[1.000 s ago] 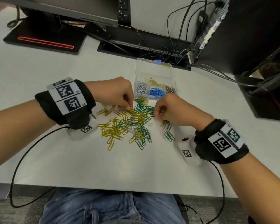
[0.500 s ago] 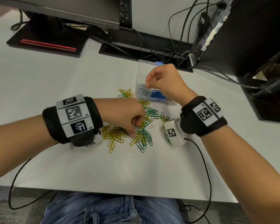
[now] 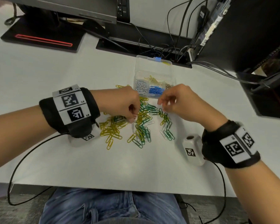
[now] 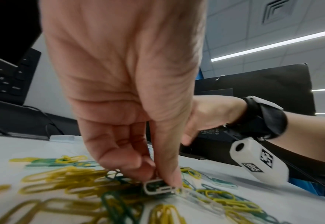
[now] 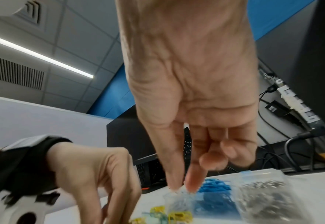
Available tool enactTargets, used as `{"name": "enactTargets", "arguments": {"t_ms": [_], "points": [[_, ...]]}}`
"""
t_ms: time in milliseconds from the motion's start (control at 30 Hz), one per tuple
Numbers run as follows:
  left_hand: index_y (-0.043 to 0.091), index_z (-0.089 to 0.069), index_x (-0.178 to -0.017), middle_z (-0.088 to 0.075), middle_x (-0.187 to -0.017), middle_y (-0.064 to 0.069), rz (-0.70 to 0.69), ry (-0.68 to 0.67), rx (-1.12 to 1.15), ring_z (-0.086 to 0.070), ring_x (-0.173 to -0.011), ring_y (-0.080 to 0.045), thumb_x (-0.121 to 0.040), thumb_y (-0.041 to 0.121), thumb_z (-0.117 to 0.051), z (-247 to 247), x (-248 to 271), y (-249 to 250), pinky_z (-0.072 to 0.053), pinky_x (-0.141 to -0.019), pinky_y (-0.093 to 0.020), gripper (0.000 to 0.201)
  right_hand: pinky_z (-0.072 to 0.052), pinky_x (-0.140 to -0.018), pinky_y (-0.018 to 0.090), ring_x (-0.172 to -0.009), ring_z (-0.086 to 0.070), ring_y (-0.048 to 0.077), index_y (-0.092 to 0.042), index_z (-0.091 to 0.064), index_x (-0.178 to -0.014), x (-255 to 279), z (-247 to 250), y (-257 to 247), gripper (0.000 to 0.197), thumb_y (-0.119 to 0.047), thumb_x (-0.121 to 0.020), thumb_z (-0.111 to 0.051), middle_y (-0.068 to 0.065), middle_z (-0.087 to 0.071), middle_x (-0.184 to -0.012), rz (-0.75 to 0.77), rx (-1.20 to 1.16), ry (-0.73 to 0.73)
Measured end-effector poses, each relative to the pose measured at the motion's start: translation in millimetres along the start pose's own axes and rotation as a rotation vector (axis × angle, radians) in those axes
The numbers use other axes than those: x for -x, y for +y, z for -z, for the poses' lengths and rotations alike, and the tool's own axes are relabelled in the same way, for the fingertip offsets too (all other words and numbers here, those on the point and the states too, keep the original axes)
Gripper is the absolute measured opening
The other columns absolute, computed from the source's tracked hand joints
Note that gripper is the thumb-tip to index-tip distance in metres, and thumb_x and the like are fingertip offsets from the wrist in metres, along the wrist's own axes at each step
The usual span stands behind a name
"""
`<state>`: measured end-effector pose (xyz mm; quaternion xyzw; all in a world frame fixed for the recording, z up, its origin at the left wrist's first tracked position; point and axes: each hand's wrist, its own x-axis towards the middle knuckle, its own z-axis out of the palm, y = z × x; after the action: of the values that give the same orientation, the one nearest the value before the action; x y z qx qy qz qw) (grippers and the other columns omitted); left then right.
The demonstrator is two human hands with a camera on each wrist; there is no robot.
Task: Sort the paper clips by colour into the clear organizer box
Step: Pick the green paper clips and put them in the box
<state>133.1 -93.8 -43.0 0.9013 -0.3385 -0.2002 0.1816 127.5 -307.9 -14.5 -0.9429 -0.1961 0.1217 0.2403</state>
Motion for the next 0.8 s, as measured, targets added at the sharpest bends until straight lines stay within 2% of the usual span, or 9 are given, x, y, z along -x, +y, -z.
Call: {"name": "enactTargets", "arguments": {"t_ms": [100, 233, 333, 400, 467, 533, 633, 700, 800], "points": [[0.016, -0.076, -0.079, -0.064, -0.065, 0.015, 0.022, 0.034, 0.076, -0.054, -0.062, 0.007, -0.075, 0.024, -0.078, 3.5, 0.2, -1.2, -0.039, -0.058, -0.007, 0.009, -0.041, -0.06, 0.011, -0.067, -0.054, 0.008, -0.018, -0.074, -0.088, 6.1, -7.4, 3.7, 0.023, 0.0, -0.077, -0.067, -0.001, -0.067, -0.079, 0.006, 0.099, -0.201], [0.014, -0.076, -0.081, -0.066, -0.066, 0.013, 0.056, 0.07, 0.185, -0.055, -0.057, 0.007, -0.076, 0.019, -0.078, 12.1, 0.5, -1.6, -0.04, -0.056, -0.005, 0.008, -0.05, -0.068, 0.028, -0.068, -0.057, 0.013, -0.015, -0.073, -0.084, 6.1, -17.6, -1.0, 0.016, -0.002, -0.075, -0.069, -0.005, -0.061, -0.072, -0.002, 0.147, -0.24], [0.01, -0.074, -0.082, -0.071, -0.069, -0.005, 0.112, 0.116, 0.337, -0.056, -0.049, -0.003, -0.074, 0.014, -0.079, 18.7, 0.2, -4.2, -0.045, -0.051, -0.011, 0.01, -0.043, -0.058, 0.021, -0.059, -0.048, 0.002, -0.014, -0.071, -0.086, 5.1, -22.0, -9.6, 0.012, -0.006, -0.076, -0.071, -0.012, -0.054, -0.066, 0.036, 0.191, -0.261], [0.008, -0.073, -0.082, -0.071, -0.069, -0.009, 0.137, 0.168, 0.394, -0.058, -0.049, -0.005, -0.075, 0.01, -0.078, 22.9, -0.9, -7.4, -0.047, -0.05, -0.014, 0.009, -0.035, -0.054, 0.018, -0.058, -0.043, -0.001, -0.017, -0.068, -0.087, 3.0, -25.9, -15.0, 0.013, -0.009, -0.076, -0.071, -0.016, -0.048, -0.066, 0.066, 0.232, -0.264], [0.009, -0.074, -0.085, -0.07, -0.069, -0.004, 0.151, 0.237, 0.364, -0.059, -0.05, -0.002, -0.077, 0.01, -0.076, 27.2, -4.4, -10.0, -0.049, -0.05, -0.014, 0.009, -0.039, -0.057, 0.022, -0.061, -0.044, 0.001, -0.014, -0.067, -0.085, -0.5, -30.8, -16.9, 0.011, -0.009, -0.076, -0.069, -0.015, -0.049, -0.067, 0.08, 0.266, -0.255], [0.011, -0.074, -0.088, -0.068, -0.07, 0.002, 0.164, 0.336, 0.266, -0.058, -0.051, -0.001, -0.078, 0.014, -0.075, 32.2, -11.1, -11.8, -0.047, -0.05, -0.01, 0.01, -0.046, -0.063, 0.029, -0.065, -0.049, 0.009, -0.014, -0.067, -0.081, -2.4, -34.6, -17.6, 0.009, -0.006, -0.076, -0.066, -0.008, -0.055, -0.071, 0.081, 0.286, -0.255], [0.007, -0.073, -0.089, -0.063, -0.065, 0.006, 0.22, 0.451, 0.189, -0.056, -0.049, 0.0, -0.079, 0.015, -0.075, 41.3, -25.6, -14.7, -0.044, -0.047, -0.006, 0.013, -0.044, -0.063, 0.03, -0.072, -0.053, 0.018, -0.015, -0.059, -0.075, -3.0, -37.6, -17.6, 0.011, -0.004, -0.079, -0.06, 0.001, -0.058, -0.077, 0.073, 0.334, -0.267], [0.005, -0.072, -0.094, -0.063, -0.068, 0.004, 0.267, 0.456, 0.175, -0.057, -0.056, -0.005, -0.079, 0.017, -0.075, 44.9, -34.3, -17.1, -0.045, -0.048, -0.013, 0.019, -0.042, -0.064, 0.031, -0.076, -0.053, 0.021, -0.017, -0.053, -0.075, -2.7, -38.4, -17.1, 0.014, -0.006, -0.082, -0.058, 0.002, -0.056, -0.08, 0.051, 0.367, -0.286], [0.01, -0.069, -0.101, -0.063, -0.084, 0.002, 0.261, 0.45, 0.073, -0.05, -0.065, -0.004, -0.078, 0.026, -0.076, 45.9, -38.1, -21.3, -0.034, -0.056, -0.014, 0.029, -0.041, -0.064, 0.032, -0.074, -0.05, 0.021, -0.015, -0.052, -0.072, -0.9, -34.4, -16.1, 0.016, -0.003, -0.082, -0.054, 0.002, -0.053, -0.076, 0.035, 0.361, -0.331]]}}
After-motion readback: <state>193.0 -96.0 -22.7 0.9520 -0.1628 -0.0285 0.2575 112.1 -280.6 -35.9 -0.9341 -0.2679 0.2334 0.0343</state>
